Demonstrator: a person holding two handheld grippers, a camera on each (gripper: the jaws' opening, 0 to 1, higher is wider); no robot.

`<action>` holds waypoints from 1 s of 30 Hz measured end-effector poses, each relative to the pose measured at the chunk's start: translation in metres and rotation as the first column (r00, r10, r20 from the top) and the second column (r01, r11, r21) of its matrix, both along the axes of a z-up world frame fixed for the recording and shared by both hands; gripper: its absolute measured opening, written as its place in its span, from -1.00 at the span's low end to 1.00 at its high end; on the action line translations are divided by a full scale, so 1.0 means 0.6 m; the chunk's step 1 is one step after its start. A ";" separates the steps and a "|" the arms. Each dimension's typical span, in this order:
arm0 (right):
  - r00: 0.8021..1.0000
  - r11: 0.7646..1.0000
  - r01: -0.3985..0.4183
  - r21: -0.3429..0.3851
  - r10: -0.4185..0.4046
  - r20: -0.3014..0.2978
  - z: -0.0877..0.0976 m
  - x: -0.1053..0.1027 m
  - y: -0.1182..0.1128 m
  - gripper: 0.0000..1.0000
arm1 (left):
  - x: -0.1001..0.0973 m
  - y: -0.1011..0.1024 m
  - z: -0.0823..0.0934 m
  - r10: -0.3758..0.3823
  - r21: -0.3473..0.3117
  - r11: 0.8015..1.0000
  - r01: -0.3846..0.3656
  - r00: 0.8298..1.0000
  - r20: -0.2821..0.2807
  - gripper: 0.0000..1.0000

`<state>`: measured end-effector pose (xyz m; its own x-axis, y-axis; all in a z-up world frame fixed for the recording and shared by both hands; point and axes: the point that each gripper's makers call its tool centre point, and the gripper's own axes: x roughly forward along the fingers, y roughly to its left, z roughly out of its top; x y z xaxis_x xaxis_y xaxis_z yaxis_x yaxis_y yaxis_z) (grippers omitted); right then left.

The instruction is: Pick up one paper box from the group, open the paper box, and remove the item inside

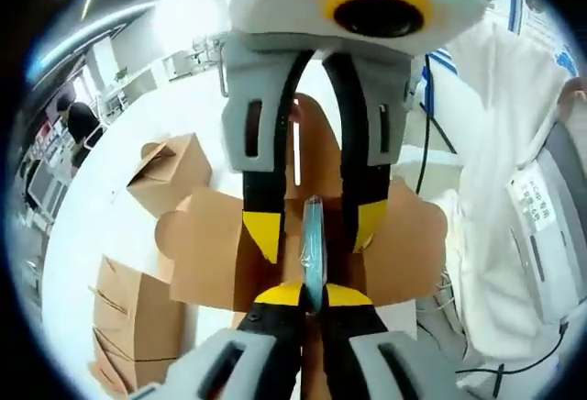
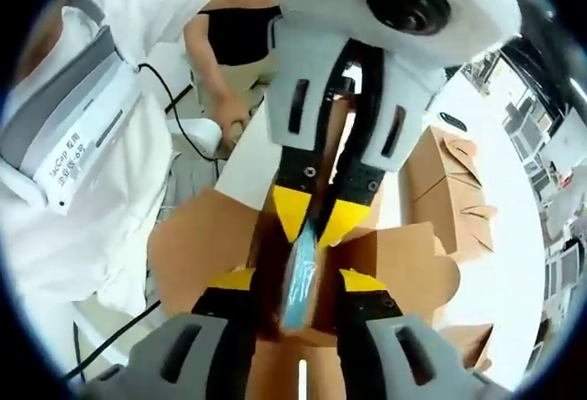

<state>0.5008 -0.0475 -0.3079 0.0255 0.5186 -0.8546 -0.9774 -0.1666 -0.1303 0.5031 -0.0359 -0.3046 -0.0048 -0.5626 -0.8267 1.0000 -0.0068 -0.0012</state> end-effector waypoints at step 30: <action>0.989 0.988 0.132 -0.080 -0.137 -0.054 -0.016 0.008 -0.003 -0.82 | 0.028 0.001 0.047 -0.010 -0.179 0.983 0.031 0.993 0.117 -0.33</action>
